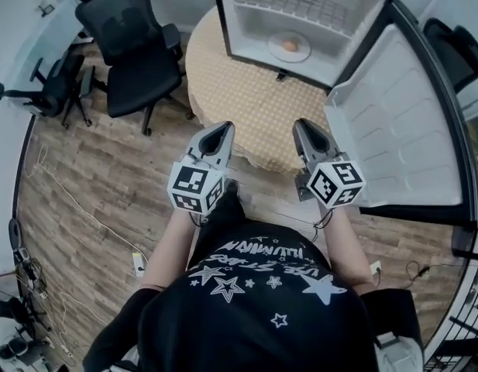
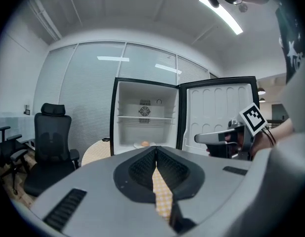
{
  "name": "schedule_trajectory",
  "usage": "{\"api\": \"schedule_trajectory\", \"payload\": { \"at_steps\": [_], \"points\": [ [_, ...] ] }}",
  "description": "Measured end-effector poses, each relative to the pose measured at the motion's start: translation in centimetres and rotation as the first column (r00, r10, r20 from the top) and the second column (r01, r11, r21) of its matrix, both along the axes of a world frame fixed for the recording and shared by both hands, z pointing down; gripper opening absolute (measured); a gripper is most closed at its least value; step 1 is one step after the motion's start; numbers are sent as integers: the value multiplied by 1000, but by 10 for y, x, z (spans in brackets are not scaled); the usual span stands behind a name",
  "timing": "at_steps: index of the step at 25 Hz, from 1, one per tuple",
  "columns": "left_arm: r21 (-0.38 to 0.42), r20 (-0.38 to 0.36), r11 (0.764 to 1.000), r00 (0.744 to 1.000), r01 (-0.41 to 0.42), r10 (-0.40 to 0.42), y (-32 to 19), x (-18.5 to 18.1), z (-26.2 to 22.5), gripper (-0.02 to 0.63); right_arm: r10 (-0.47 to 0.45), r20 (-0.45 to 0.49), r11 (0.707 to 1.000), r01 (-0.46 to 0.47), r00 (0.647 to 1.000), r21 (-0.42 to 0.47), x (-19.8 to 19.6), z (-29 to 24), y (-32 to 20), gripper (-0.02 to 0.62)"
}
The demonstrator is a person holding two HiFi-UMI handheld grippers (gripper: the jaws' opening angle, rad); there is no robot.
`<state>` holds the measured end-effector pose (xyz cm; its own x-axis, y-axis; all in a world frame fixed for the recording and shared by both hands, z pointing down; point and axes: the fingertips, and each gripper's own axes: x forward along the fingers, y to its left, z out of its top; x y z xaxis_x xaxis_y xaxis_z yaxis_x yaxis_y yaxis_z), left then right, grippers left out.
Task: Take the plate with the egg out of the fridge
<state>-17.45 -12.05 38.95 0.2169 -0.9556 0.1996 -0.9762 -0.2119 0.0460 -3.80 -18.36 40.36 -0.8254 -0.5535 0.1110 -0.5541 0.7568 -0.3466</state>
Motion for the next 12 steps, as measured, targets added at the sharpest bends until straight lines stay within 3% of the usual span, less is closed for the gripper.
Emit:
{"api": "schedule_trajectory", "payload": {
  "at_steps": [12],
  "points": [
    [-20,-20,982,982,-189,189,-86,-52,2,9,228,30,970,-224,973,-95,-40,5,-63,52]
  ]
}}
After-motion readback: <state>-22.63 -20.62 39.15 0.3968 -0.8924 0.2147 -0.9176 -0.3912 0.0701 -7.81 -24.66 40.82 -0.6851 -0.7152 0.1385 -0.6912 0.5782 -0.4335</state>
